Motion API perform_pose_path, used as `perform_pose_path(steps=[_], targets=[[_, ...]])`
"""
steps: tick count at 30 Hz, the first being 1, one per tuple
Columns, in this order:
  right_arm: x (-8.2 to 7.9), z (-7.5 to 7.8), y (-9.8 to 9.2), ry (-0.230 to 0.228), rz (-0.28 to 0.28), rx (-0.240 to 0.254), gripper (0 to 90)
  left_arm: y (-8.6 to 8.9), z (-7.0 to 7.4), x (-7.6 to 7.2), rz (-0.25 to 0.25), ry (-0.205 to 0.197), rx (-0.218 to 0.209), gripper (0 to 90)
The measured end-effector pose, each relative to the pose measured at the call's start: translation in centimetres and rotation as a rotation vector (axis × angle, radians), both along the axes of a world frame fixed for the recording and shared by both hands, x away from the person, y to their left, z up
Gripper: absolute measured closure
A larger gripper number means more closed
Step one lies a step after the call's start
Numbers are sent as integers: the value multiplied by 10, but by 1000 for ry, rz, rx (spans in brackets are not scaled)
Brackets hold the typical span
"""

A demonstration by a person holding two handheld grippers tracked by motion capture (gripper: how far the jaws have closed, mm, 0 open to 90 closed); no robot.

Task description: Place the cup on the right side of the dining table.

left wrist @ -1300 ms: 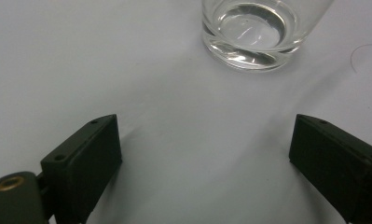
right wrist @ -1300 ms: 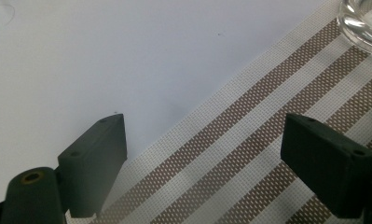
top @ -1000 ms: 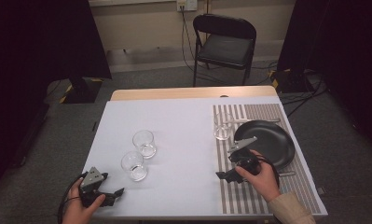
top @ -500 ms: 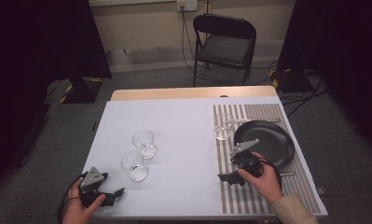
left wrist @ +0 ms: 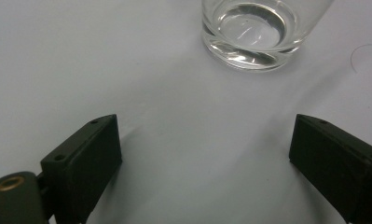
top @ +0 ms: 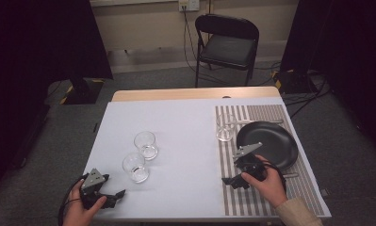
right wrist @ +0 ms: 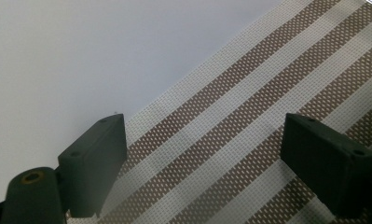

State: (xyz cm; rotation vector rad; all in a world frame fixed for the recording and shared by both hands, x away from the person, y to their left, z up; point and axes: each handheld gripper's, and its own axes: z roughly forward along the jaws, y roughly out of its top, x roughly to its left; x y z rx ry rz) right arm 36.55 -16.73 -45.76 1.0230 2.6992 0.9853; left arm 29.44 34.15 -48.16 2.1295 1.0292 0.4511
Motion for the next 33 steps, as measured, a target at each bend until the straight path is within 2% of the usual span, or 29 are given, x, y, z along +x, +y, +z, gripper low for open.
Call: perform_pose_path(steps=[13, 16, 33], targets=[[-3, -3, 1, -8, 18, -16, 139, 0, 0, 0, 2, 1, 3, 82], [-3, -3, 0, -22, 18, -21, 139, 0, 0, 0, 2, 1, 3, 82], [-6, -4, -11, -37, 25, -32, 140, 0, 0, 0, 1, 1, 4, 82]])
